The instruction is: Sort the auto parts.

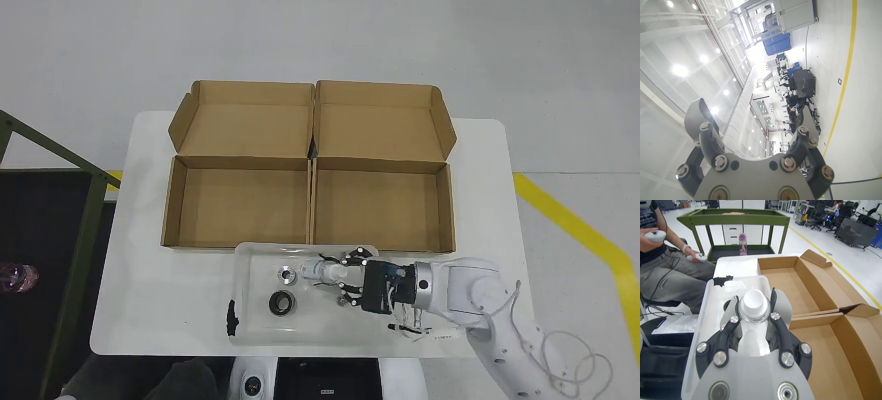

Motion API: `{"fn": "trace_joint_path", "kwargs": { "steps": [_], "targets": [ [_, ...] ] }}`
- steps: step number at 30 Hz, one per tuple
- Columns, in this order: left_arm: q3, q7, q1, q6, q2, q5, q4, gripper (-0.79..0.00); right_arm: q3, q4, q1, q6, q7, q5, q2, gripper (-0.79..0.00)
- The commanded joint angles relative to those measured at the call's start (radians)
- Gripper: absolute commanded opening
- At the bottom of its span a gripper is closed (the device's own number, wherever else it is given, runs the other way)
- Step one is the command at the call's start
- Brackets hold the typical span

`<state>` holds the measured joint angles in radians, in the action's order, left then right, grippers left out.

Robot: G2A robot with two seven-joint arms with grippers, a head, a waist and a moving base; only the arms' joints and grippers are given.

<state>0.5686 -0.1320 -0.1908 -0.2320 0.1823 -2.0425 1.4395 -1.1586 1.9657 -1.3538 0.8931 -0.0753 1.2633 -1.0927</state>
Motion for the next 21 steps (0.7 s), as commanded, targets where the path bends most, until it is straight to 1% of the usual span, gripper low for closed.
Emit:
{"fn": "trace_joint_path", "kwargs": {
  "steps": [1,6,14,21],
  "targets": [
    [0.0,0.0,0.0,0.0,0.0,0.0,0.0,0.0,-0.014,-0.001,0.0,-0.013,0.018,-0.008,0.001,-0.785],
    [0.0,0.0,0.0,0.0,0.0,0.0,0.0,0.0,-0.045,-0.006,0.015,-0.031,0.041,-0.011,0.004,-0.785],
    [0.0,0.0,0.0,0.0,0.0,0.0,0.0,0.0,-0.108,-0.038,0.031,-0.046,0.083,-0.063,0.01,-0.785],
    [0.0,0.0,0.0,0.0,0.0,0.0,0.0,0.0,-0.127,-0.055,0.047,-0.046,0.102,-0.105,0.011,-0.785]
  ]
}}
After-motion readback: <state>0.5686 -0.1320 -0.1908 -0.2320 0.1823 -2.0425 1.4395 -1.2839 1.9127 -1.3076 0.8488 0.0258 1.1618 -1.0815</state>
